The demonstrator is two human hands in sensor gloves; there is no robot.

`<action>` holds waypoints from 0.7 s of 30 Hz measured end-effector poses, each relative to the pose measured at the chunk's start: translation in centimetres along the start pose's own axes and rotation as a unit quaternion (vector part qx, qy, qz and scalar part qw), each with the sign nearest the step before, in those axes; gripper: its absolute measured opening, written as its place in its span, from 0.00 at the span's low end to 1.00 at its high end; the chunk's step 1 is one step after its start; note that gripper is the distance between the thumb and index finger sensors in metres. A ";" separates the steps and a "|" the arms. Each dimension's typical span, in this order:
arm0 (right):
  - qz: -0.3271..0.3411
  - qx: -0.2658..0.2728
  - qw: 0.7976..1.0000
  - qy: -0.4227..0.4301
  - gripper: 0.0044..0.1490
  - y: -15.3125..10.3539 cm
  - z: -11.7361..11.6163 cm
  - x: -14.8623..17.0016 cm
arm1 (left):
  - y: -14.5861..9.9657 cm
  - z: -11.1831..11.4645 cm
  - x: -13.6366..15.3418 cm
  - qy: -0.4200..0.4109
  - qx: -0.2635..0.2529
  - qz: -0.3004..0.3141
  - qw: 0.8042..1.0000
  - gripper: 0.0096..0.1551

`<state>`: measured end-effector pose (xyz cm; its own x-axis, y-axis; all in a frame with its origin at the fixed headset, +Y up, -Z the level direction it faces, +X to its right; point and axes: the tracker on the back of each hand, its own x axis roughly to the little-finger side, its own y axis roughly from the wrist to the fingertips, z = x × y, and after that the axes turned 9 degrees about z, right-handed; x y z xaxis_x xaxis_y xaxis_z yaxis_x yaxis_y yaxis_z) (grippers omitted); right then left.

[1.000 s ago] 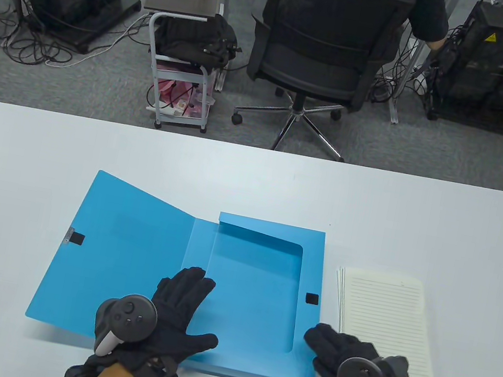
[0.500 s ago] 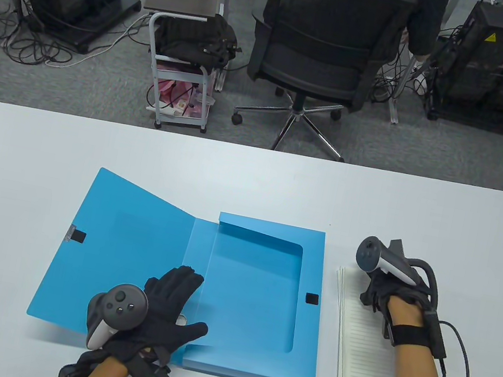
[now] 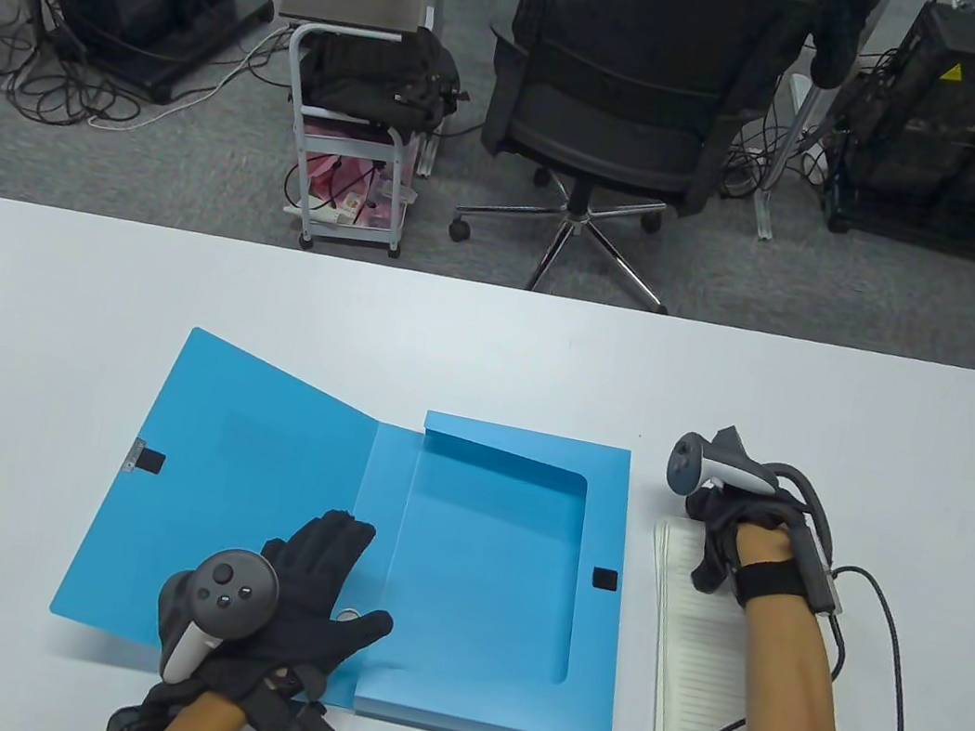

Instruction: Insert papers into file box

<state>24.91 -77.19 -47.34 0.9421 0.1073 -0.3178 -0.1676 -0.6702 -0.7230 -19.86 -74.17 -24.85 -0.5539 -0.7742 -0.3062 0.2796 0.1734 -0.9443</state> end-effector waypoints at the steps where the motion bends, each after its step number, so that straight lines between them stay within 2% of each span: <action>1: 0.009 0.001 1.000 -0.006 0.57 0.0 -0.1 0.0 | 0.0 -0.1 0.0 -0.004 -0.002 0.000 1.000 0.57; 3: 0.016 0.014 1.000 -0.006 0.48 -0.2 -0.2 0.1 | 0.2 -0.1 0.0 -0.010 0.000 -0.003 1.000 0.57; 6: 0.020 0.051 0.998 -0.015 0.43 -1.1 -0.3 0.1 | 0.4 0.2 -0.4 -0.015 0.004 0.004 1.000 0.58; 10: 0.005 0.142 0.990 -0.019 0.40 -3.4 -0.9 -0.4 | 0.4 0.4 -0.8 -0.009 0.002 0.007 1.000 0.57; 13: 0.009 0.239 0.970 -0.041 0.36 -6.2 -1.7 -1.1 | 0.3 0.3 -0.9 -0.003 -0.008 -0.001 1.000 0.57; 16: 0.013 0.301 0.952 -0.050 0.35 -10.0 -1.8 -1.4 | 0.1 -0.1 -0.9 -0.018 -0.022 0.002 1.000 0.57; 18: 0.000 0.313 0.948 -0.058 0.34 -12.9 -1.0 -1.7 | 0.0 -0.3 -1.1 -0.024 -0.026 0.007 0.999 0.57; 19: -0.006 0.334 0.939 -0.075 0.34 -15.7 -0.1 -2.1 | -0.1 -0.3 -1.2 -0.027 -0.029 0.014 0.999 0.57; 21: -0.006 0.354 0.930 -0.099 0.34 -19.5 1.4 -3.0 | -0.2 -0.3 -1.6 -0.032 -0.029 0.025 0.999 0.57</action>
<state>24.91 -63.40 -33.17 0.8846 0.2914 -0.3641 -0.3736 -0.0244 -0.9273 -19.23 -72.77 -24.18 -0.4892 -0.8007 -0.3458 0.2590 0.2452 -0.9342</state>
